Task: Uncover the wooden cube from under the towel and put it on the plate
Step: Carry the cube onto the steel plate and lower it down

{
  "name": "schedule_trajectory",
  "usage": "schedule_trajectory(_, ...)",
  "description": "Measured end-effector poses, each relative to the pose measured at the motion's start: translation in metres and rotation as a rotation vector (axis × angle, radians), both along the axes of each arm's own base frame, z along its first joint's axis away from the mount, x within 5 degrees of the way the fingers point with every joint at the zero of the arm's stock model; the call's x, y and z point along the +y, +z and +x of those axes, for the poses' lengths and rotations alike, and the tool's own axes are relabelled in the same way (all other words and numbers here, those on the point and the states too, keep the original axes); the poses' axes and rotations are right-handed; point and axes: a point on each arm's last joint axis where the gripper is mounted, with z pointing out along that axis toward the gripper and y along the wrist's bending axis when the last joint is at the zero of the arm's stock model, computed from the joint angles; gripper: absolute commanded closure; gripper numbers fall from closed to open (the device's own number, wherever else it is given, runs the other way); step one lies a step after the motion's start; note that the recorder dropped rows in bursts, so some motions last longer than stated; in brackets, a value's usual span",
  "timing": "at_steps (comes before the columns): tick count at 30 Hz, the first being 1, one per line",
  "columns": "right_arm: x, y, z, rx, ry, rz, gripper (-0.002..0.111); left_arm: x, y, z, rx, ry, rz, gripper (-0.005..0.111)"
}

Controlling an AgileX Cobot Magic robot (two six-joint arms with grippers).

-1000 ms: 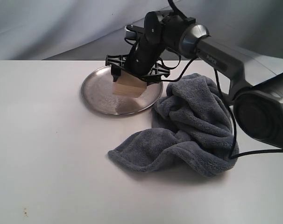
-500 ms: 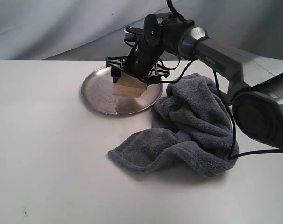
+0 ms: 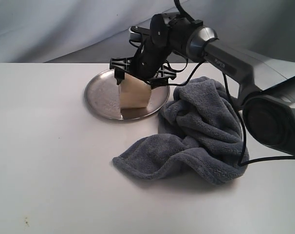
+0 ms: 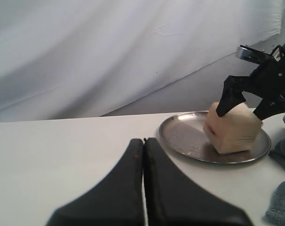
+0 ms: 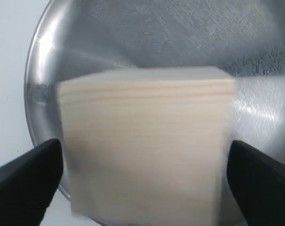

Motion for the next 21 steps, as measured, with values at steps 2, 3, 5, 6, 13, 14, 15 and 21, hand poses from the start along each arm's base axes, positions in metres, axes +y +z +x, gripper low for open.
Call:
schedule_trajectory(2, 0.000, 0.003, 0.000, -0.010, 0.001, 0.006, 0.013, 0.000, 0.000, 0.000, 0.000, 0.000, 0.000, 0.107)
schedule_trajectory(3, 0.000, 0.003, 0.001, -0.013, 0.001, 0.008, 0.013, 0.000, 0.000, 0.000, 0.000, 0.000, 0.000, 0.107)
schedule_trajectory(5, 0.001, 0.005, 0.001, -0.016, 0.000, 0.013, 0.013, 0.000, 0.000, 0.000, 0.000, 0.000, 0.000, 0.107)
schedule_trajectory(6, 0.001, 0.005, 0.001, -0.016, 0.000, 0.013, 0.013, 0.000, 0.000, 0.000, 0.000, 0.000, 0.000, 0.107)
schedule_trajectory(13, 0.001, 0.005, 0.000, -0.012, 0.001, 0.020, 0.013, 0.000, 0.000, 0.000, 0.000, 0.000, 0.000, 0.107)
schedule_trajectory(14, 0.001, 0.005, 0.000, -0.011, 0.001, 0.022, 0.013, 0.000, 0.000, 0.000, 0.000, 0.000, 0.000, 0.107)
schedule_trajectory(15, 0.001, 0.005, 0.000, -0.011, 0.001, 0.021, 0.013, 0.000, 0.000, 0.000, 0.000, 0.000, 0.000, 0.107)
schedule_trajectory(21, -0.001, 0.018, -0.003, -0.005, 0.004, 0.024, 0.017, 0.000, 0.000, 0.000, 0.000, 0.000, 0.000, 0.107)
